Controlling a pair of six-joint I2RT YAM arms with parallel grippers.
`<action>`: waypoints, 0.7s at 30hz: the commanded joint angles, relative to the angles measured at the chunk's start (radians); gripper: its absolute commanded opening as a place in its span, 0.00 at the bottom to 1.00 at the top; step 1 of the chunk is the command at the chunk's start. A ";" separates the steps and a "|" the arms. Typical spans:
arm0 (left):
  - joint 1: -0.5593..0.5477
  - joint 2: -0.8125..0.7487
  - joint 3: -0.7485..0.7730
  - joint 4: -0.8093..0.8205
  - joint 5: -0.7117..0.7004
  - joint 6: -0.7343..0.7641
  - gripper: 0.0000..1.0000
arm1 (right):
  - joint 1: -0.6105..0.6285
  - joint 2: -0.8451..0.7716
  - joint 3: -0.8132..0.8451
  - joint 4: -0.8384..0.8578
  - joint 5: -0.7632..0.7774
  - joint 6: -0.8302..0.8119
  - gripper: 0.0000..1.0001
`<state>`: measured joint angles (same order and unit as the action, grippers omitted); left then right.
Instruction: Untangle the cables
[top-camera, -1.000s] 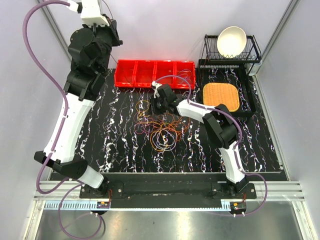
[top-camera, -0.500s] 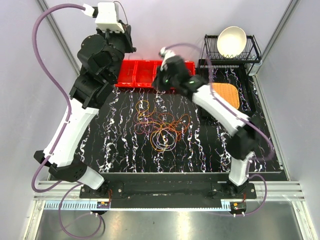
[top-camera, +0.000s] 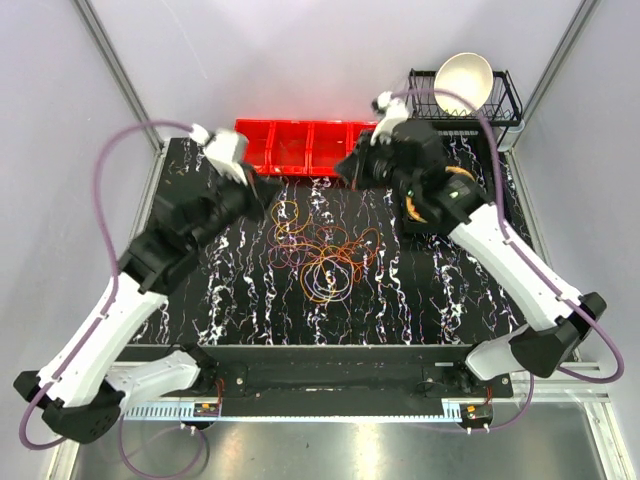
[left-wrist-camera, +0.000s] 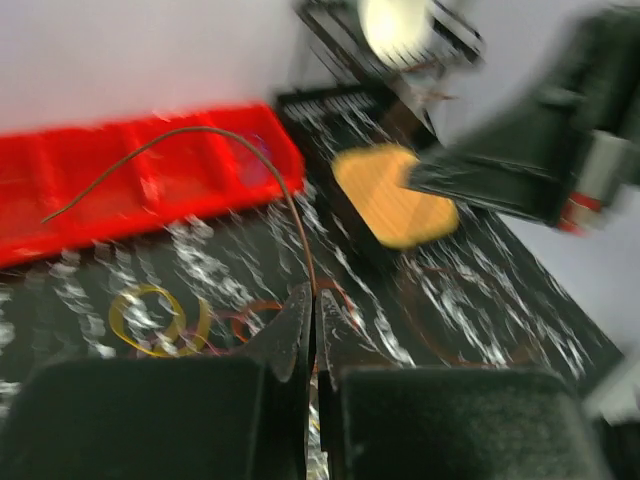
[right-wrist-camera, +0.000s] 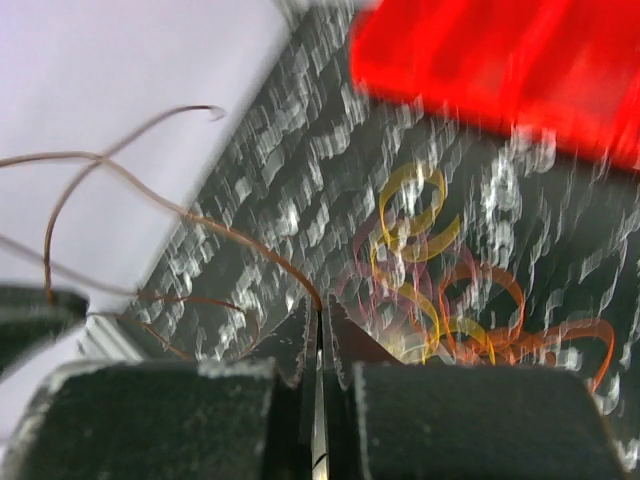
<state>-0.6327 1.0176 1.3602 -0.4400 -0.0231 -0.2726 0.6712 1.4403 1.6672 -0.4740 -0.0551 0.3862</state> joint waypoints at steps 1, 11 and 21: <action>-0.024 -0.039 -0.176 0.102 0.305 -0.071 0.00 | -0.002 -0.066 -0.173 0.052 -0.074 0.086 0.00; -0.070 -0.011 -0.355 0.187 0.256 -0.085 0.00 | -0.002 -0.124 -0.342 0.106 -0.149 0.158 0.00; -0.070 0.006 -0.394 0.242 0.181 -0.085 0.04 | -0.002 -0.155 -0.420 0.152 -0.238 0.201 0.00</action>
<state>-0.6998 1.0355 0.9787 -0.2844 0.1783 -0.3511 0.6712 1.3193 1.2690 -0.3676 -0.2565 0.5690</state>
